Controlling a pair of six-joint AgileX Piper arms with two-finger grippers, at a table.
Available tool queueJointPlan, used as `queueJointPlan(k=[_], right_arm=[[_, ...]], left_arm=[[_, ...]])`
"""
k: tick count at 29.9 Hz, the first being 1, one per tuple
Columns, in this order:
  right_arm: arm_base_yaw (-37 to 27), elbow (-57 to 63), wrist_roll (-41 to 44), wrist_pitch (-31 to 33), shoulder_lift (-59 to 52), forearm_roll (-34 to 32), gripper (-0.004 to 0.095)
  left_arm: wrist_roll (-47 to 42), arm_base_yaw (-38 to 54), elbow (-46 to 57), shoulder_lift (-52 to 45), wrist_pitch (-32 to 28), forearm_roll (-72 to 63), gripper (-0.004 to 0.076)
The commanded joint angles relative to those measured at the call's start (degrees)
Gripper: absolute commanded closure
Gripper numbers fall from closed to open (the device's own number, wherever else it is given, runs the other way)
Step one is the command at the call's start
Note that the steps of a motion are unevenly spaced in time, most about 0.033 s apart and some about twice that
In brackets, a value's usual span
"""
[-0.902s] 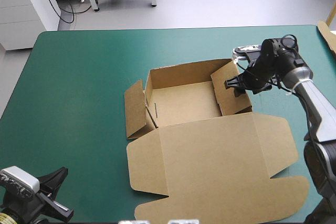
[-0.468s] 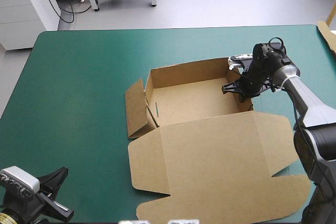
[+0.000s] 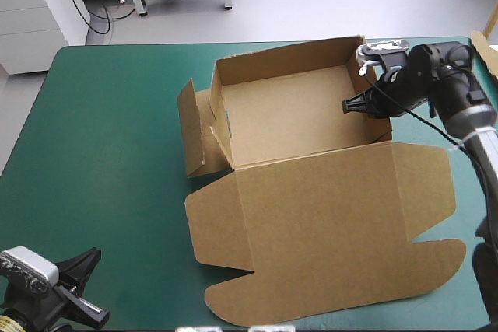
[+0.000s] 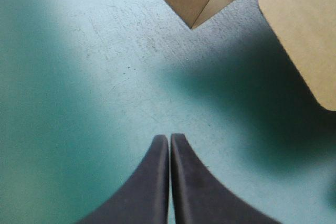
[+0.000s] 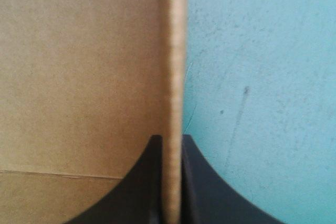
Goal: Fold the box
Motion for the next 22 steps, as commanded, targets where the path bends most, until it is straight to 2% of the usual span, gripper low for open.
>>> queueJointPlan(k=[1,5,8,9,12,22], right_arm=[[-0.2,-2.1,0.3,-1.3,-8.4,-0.8,0.0928],[-0.2,-2.1,1.0,-1.3,-13.0,-1.5,0.0928],[-0.2,-2.1,2.0,-1.3,-15.4,-2.5,0.0928],[-0.2,-2.1,2.3,-1.3,-16.2,-3.1,0.0928],[-0.2,-2.1,2.3,-1.3,-17.3,-3.1,0.0928],[-0.2,-2.1,2.3,-1.3,-17.3,-2.7,0.0928]], left_arm=[[-1.5,0.1,-1.4,0.8,-3.9,0.6,0.0724],[-1.4,0.1,-1.4,0.8,-3.9,0.6,0.0633],[-1.3,0.1,-1.4,0.8,-3.9,0.6,0.0483],[-1.3,0.1,-1.4,0.8,-3.9,0.6,0.0408],[-1.3,0.1,-1.4,0.8,-4.2,0.6,0.0283],[-1.0,0.1,-1.4,0.8,-5.2,-1.0,0.0268]])
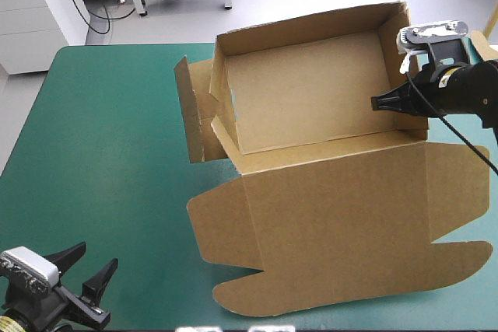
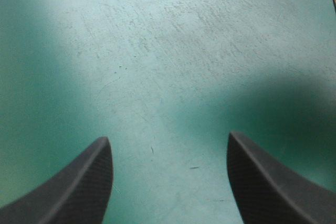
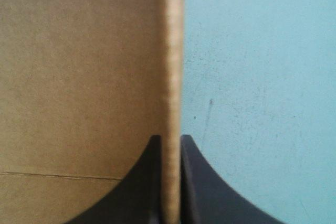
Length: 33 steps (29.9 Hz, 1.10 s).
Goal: Fold the box
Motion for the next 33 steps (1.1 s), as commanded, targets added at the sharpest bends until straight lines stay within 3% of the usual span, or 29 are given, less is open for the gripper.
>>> queueJointPlan(k=[1,8,17,26,33], right_arm=[[-0.2,-1.9,0.5,-3.4,-1.7,0.4,0.0928],[-0.2,-1.9,0.5,-3.4,-1.7,0.4,0.0928],[-0.2,-1.9,0.4,-3.4,-1.7,0.4,0.0929],[-0.2,-1.9,-0.2,-3.4,-1.7,0.4,0.0929],[-0.2,-1.9,-0.2,-3.4,-1.7,0.4,0.0929]], left_arm=[[-0.3,0.1,-1.4,0.9,-5.4,0.8,0.0268],[-2.7,0.1,-5.8,6.7,-8.1,2.2,0.0268],[-9.0,0.1,-19.5,26.5,-6.7,11.9,0.0268],[-11.3,0.1,-38.1,45.4,0.9,18.2,0.0268],[-6.1,0.1,-50.8,53.8,7.2,18.5,0.0267]])
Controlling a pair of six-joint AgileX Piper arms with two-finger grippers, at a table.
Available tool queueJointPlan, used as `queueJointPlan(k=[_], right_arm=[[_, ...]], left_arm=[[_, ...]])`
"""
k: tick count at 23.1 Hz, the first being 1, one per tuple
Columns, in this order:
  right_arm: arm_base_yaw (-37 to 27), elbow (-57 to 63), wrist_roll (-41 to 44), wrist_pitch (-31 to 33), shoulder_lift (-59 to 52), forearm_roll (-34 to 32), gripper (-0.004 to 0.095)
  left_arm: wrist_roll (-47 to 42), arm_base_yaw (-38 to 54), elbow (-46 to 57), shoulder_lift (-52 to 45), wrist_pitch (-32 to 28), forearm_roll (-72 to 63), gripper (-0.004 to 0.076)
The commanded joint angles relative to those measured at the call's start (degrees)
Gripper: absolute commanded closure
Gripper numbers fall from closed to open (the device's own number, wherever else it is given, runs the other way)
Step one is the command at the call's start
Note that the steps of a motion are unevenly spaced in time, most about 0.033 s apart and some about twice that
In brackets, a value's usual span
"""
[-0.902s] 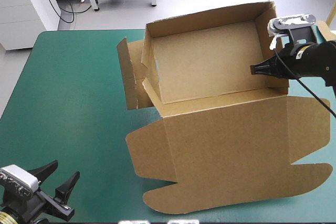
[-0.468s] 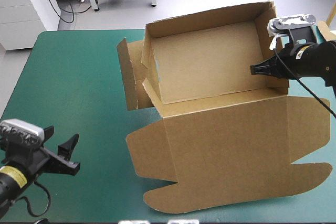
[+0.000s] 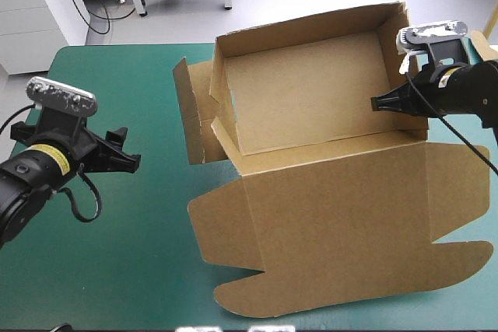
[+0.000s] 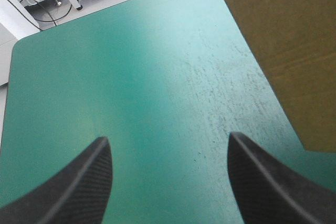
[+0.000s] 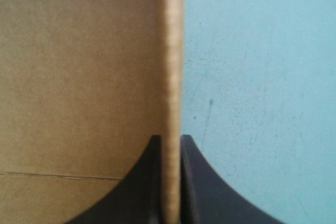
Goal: Fold the box
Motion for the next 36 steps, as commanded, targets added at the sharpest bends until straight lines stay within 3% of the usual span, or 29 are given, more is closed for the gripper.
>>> queueJointPlan(k=[1,7,13,18,25,29,36], right_arm=[[-0.2,-1.9,0.1,-3.4,-1.7,0.4,0.0929],[-0.2,-1.9,0.1,-3.4,-1.7,0.4,0.0929],[-0.2,-1.9,0.1,-3.4,-1.7,0.4,0.093],[-0.2,-1.9,-0.4,-3.4,-1.7,0.4,0.093],[-0.2,-1.9,0.3,-3.4,-1.7,0.4,0.0929],[-0.2,-1.9,0.6,-3.8,-1.5,0.4,0.0929],[-0.2,-1.9,0.7,-4.5,0.7,0.7,0.0929]], left_arm=[[2.4,0.1,-5.9,2.9,0.7,1.7,0.0267],[5.5,3.1,-8.1,8.9,2.1,-4.4,0.0267],[28.9,28.5,-8.1,16.1,-1.0,-38.4,0.0267],[45.5,42.8,-6.7,25.8,0.0,-62.3,0.0267],[59.0,43.4,-3.4,37.4,0.4,-81.2,0.0268],[65.6,43.3,-1.3,38.6,0.4,-91.0,0.0268],[69.9,38.0,-0.5,38.6,-0.1,-93.6,0.0271]])
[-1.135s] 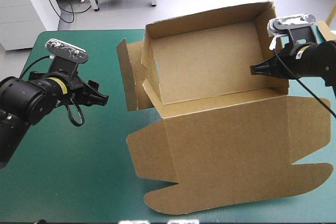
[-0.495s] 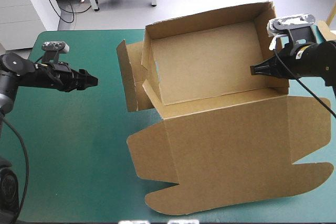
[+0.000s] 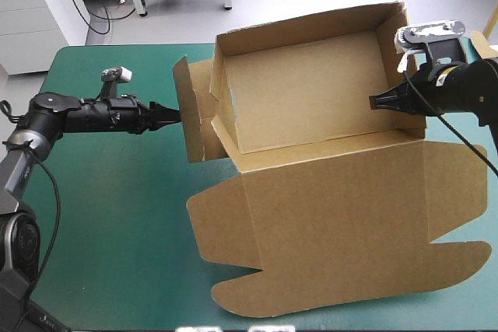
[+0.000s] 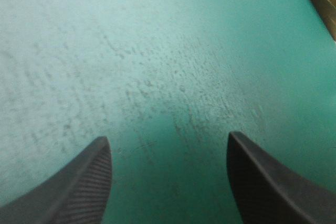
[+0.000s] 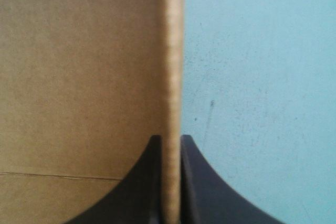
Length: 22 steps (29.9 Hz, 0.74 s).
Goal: Fold the box
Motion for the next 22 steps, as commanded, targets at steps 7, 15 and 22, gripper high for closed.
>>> queueJointPlan(k=[7,15,22], right_arm=[[-0.2,-1.9,0.5,-4.4,3.4,0.9,0.0929],[-0.2,-1.9,0.5,-7.4,5.3,0.9,0.0929],[-0.2,-1.9,0.5,-7.7,6.9,0.5,0.0929]], left_arm=[[2.2,-5.9,-1.3,-2.6,1.7,-7.2,0.0271],[5.1,-6.3,-1.3,-2.7,9.0,-16.1,0.0281],[7.9,-7.0,-1.3,-2.7,13.9,-22.0,0.0312]])
